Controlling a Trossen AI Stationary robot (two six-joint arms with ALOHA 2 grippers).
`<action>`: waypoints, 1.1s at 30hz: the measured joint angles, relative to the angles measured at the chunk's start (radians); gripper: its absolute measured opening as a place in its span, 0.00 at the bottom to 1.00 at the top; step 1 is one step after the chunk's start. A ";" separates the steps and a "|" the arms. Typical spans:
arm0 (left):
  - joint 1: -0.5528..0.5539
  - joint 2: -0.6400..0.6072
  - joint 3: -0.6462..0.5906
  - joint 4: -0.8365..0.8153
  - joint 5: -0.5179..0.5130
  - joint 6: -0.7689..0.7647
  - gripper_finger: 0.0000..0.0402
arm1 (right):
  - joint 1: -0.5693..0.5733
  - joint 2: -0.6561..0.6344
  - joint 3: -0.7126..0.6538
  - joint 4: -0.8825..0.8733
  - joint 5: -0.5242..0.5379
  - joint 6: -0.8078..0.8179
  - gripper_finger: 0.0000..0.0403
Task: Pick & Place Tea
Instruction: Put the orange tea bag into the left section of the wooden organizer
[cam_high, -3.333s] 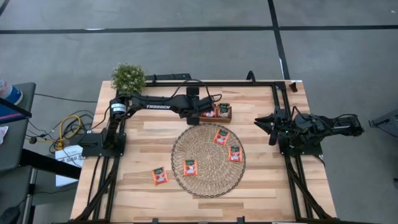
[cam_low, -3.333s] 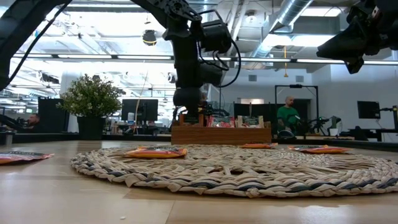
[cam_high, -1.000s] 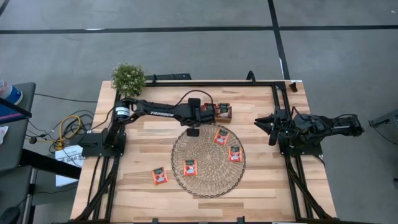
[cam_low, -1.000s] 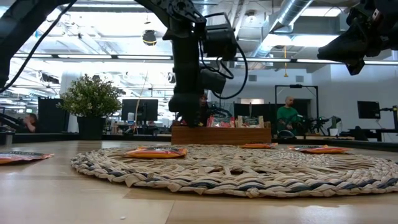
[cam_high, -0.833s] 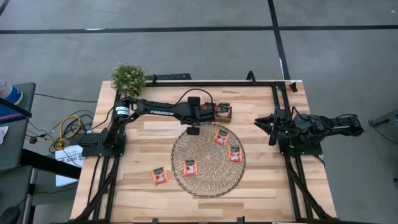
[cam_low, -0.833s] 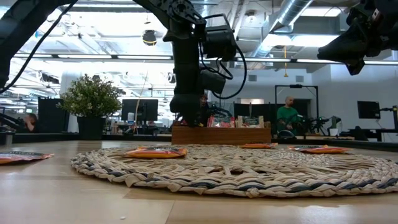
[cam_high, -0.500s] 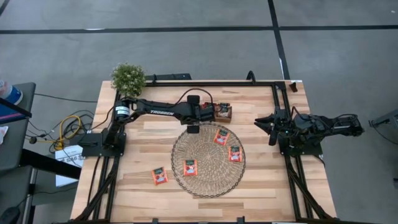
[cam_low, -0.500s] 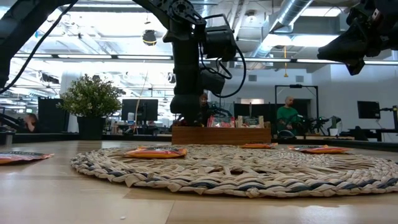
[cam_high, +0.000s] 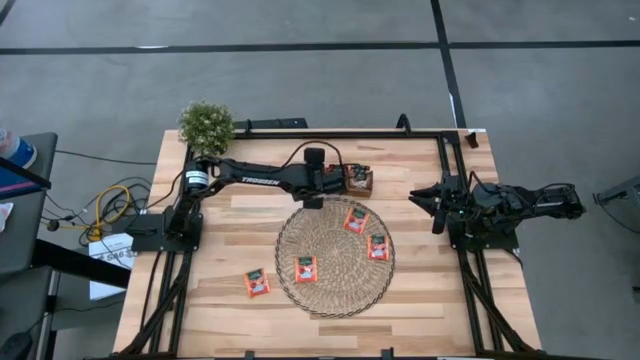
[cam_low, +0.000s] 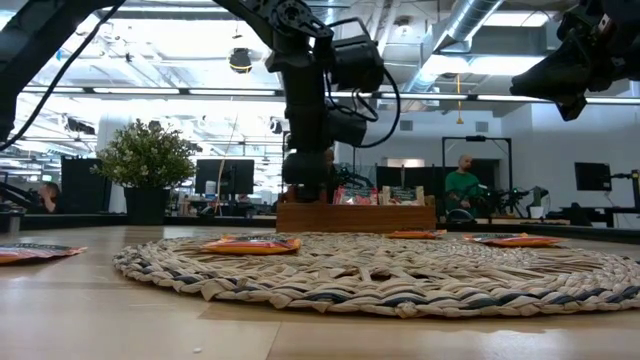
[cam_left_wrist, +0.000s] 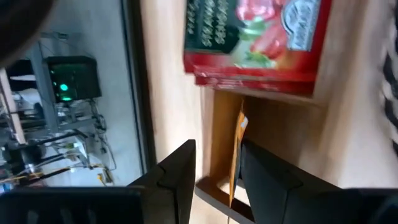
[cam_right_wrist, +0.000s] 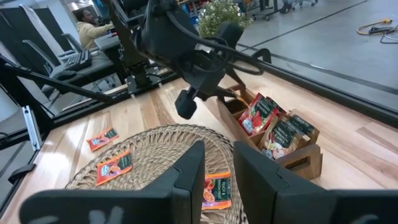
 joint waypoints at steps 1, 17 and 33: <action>0.002 0.000 0.000 0.013 -0.002 0.006 0.29 | 0.000 0.000 0.000 0.000 0.000 0.000 0.19; 0.108 0.000 0.000 0.114 0.008 0.069 0.29 | 0.000 0.000 0.000 0.000 0.000 0.000 0.19; -0.014 -0.144 0.001 -0.225 -0.071 -0.159 0.29 | -0.001 0.000 0.000 0.001 0.001 0.001 0.19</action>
